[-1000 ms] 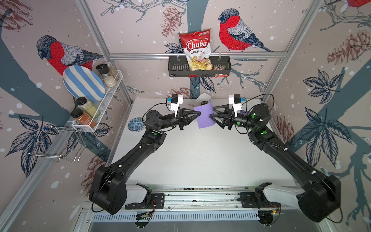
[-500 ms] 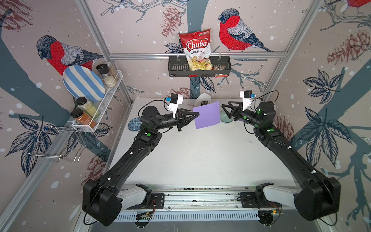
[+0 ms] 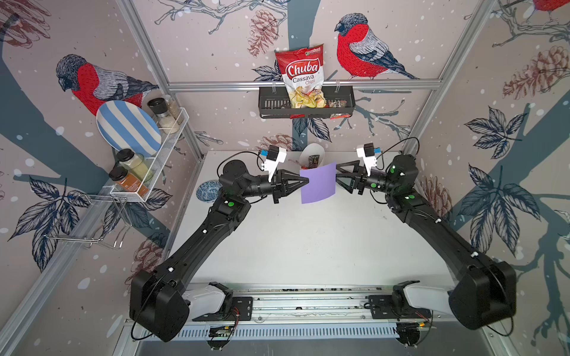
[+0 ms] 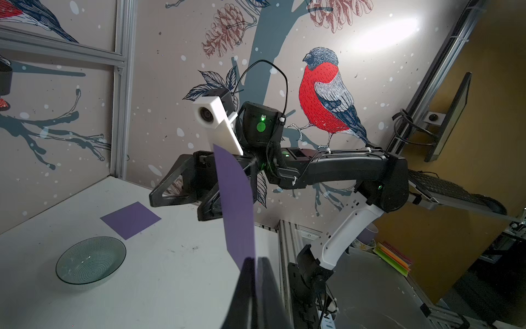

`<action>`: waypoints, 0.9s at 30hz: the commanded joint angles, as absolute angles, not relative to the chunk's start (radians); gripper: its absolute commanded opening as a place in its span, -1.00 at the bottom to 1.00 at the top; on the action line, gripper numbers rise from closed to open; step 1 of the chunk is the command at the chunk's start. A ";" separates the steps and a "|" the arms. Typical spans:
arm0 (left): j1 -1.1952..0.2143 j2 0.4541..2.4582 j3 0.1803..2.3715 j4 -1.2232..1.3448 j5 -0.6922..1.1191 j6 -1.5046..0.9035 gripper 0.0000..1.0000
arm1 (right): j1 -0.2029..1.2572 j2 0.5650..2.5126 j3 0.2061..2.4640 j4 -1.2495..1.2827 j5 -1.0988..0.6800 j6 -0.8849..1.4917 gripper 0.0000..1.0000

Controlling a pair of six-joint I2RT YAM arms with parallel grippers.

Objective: Fold the square paper along the opposite sides
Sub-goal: Fold the paper.

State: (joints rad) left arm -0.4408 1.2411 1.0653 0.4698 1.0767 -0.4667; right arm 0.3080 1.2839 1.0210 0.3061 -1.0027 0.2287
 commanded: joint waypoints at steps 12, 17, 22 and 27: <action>-0.449 1.253 1.091 0.416 1.050 -0.382 -1.00 | 0.367 1.263 1.040 0.279 -1.073 0.137 0.41; -0.449 1.263 1.105 0.351 0.969 -0.323 -1.00 | 0.413 1.217 1.037 0.240 -1.076 0.093 0.41; -0.449 1.274 1.120 0.307 0.925 -0.287 -1.00 | 0.432 1.191 1.030 0.230 -1.069 0.089 0.41; -0.449 1.275 1.119 0.298 0.903 -0.277 -1.00 | 0.449 1.181 1.025 0.218 -1.064 0.081 0.41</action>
